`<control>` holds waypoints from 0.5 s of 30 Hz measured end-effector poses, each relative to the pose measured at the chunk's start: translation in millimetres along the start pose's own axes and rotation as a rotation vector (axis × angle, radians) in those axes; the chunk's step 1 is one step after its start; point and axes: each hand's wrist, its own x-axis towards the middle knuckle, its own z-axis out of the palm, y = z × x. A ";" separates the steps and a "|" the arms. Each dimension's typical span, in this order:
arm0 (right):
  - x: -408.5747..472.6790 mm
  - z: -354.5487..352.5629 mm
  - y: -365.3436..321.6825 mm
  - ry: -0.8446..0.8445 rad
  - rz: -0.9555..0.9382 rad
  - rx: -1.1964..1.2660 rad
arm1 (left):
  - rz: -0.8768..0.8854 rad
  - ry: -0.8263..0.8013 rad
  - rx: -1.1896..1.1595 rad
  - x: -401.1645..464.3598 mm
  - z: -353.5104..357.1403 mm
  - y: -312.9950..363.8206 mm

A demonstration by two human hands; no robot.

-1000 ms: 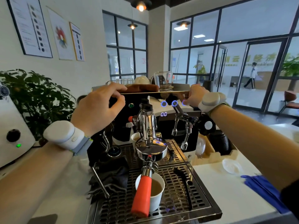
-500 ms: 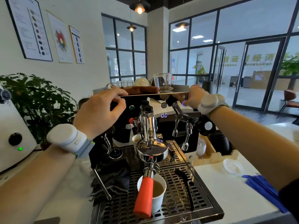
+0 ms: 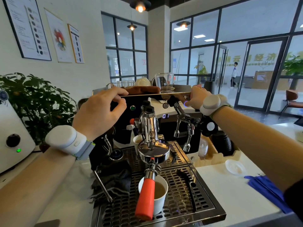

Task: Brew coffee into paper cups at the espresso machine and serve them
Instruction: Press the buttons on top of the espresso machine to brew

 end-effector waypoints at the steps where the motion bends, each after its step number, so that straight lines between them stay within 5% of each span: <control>1: -0.3 0.0 0.1 -0.001 0.001 -0.001 | 0.001 0.000 0.000 0.0 0.0 0.0; 15: -0.6 -0.2 -0.3 0.004 -0.002 -0.031 | -0.005 -0.010 0.007 0.0 -0.9 3.5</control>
